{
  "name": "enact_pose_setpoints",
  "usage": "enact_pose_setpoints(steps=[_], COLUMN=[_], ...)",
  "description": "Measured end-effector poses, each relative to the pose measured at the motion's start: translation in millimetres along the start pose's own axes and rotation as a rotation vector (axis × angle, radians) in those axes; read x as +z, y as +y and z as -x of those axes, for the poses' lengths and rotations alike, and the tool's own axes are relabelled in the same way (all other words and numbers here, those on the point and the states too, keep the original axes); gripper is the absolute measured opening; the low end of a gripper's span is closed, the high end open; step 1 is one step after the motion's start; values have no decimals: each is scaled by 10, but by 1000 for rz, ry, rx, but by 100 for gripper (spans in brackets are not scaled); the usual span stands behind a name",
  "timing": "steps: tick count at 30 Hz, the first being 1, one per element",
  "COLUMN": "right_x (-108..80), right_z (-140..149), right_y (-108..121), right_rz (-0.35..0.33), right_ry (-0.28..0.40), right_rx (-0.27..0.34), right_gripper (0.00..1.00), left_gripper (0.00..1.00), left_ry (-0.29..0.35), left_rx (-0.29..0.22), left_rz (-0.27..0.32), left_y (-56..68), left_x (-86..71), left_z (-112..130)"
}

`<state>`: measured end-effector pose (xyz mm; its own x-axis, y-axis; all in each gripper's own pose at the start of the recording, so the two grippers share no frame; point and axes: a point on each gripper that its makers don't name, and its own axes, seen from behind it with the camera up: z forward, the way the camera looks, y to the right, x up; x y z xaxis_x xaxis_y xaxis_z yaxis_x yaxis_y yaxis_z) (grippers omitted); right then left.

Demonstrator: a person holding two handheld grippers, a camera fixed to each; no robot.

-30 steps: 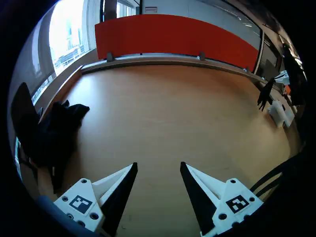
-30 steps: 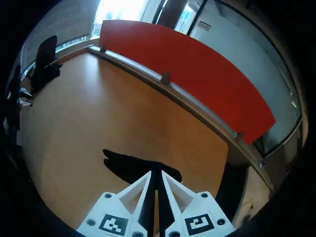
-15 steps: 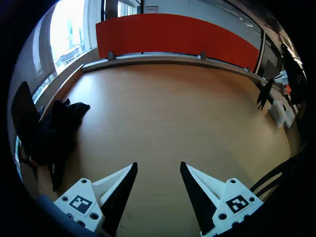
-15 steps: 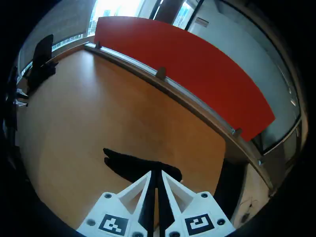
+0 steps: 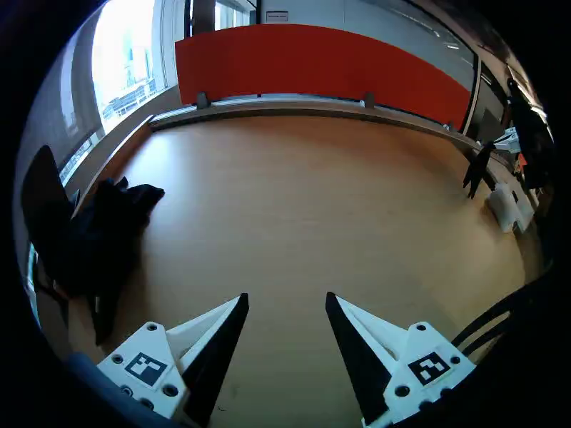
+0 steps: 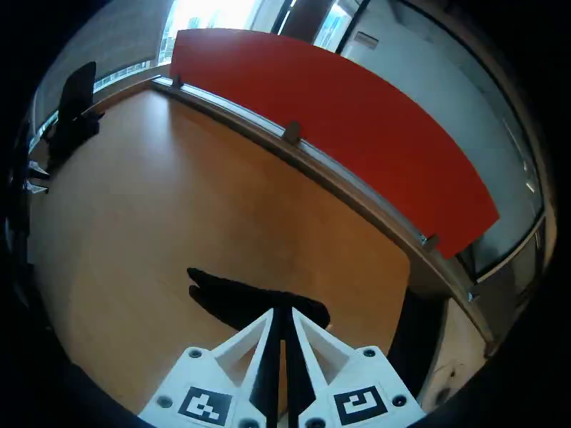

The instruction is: Fold towel

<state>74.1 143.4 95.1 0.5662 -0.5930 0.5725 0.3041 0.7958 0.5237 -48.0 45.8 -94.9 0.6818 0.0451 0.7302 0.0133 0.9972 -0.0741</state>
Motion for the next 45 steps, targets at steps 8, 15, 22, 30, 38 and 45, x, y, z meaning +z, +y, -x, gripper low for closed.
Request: enact_pose_setpoints(steps=[8, 15, 22, 30, 38, 45], right_x=[-27, -92, -166, -163, -156, -139], right_z=[116, 470, 881, 1400, 1703, 1859], right_y=[-72, -195, -318, -423, -398, -399], right_rz=[-9, -22, -31, -33, -22, -15], right_ry=[-13, -55, -103, -186, -237, -271], right_rx=[12, 35, 61, 79, 121, 132], right_gripper=[4, 4, 4, 4, 4, 4], left_gripper=[79, 79, 79, 79, 79, 79], left_ry=[0, 1, 1, 2, -2, -1], left_rx=[-2, 1, 10, 20, 26, 23], left_rz=[1, 8, 12, 21, 20, 17], left_y=[-11, 0, 5, 56, 67, 53], left_x=[3, 10, 15, 19, 11, -2], left_z=[-5, -12, -27, -41, -18, -14])
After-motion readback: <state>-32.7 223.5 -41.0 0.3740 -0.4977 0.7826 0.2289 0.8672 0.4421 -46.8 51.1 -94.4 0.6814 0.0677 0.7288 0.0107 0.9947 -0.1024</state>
